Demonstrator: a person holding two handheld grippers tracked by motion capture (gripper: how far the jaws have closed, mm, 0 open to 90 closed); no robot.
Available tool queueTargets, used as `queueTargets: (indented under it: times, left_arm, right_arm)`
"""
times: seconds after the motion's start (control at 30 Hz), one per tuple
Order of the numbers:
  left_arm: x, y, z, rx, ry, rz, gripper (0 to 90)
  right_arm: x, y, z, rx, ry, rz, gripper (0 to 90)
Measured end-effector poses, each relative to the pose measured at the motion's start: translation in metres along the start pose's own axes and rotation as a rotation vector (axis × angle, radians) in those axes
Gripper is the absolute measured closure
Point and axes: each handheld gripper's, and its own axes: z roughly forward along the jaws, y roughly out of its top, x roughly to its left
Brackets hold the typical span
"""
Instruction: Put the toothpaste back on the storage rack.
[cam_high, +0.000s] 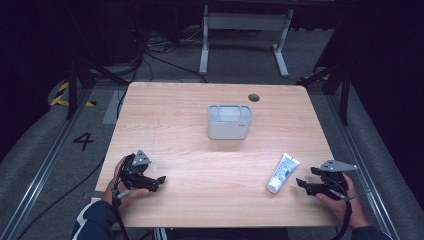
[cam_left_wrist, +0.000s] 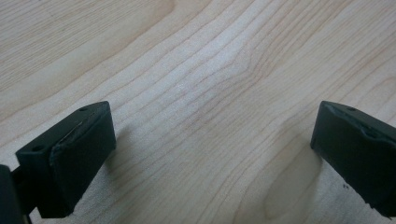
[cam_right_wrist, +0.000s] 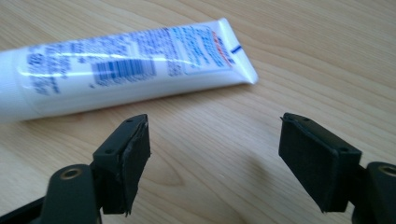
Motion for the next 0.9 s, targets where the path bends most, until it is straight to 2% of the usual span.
queueTargets:
  times: [0.2, 0.27, 0.3, 0.33, 0.43, 0.57, 0.67, 0.8, 0.87, 0.9]
  left_arm:
    - [0.0, 0.0, 0.0, 0.004, -0.003, -0.001, 0.4]
    - [0.0, 0.0, 0.0, 0.004, -0.003, -0.001, 0.4]
    - [0.0, 0.0, 0.0, 0.003, -0.003, -0.001, 0.4]
    - [0.0, 0.0, 0.0, 0.003, -0.003, 0.0, 0.4]
    - [0.0, 0.0, 0.0, 0.003, -0.003, -0.001, 0.4]
    - [0.0, 0.0, 0.0, 0.004, -0.003, -0.001, 0.4]
    - [0.0, 0.0, 0.0, 0.004, -0.001, 0.001, 0.4]
    - [0.0, 0.0, 0.0, 0.004, -0.003, -0.001, 0.4]
    - [0.0, 0.0, 0.0, 0.003, -0.003, -0.001, 0.4]
    - [0.0, 0.0, 0.0, 0.003, -0.003, -0.001, 0.4]
  right_arm:
    - [0.018, 0.011, 0.003, 0.003, 0.045, -0.012, 26.5]
    - [0.02, 0.012, 0.004, 0.009, 0.05, -0.016, 26.6]
    - [0.026, 0.016, 0.008, 0.032, 0.046, -0.041, 27.5]
    - [0.026, 0.016, 0.008, 0.032, 0.046, -0.041, 27.5]
    - [0.028, 0.021, 0.011, 0.038, 0.035, -0.054, 37.2]
    - [0.024, 0.025, 0.011, 0.025, 0.033, -0.015, 40.5]
    - [0.021, 0.032, 0.012, 0.011, 0.016, 0.012, 39.2]
    - [0.027, 0.039, 0.014, 0.001, 0.002, 0.038, 33.4]
    - [0.031, 0.044, 0.016, 0.006, -0.003, 0.078, 28.5]
    - [0.031, 0.044, 0.016, 0.006, -0.003, 0.078, 28.5]
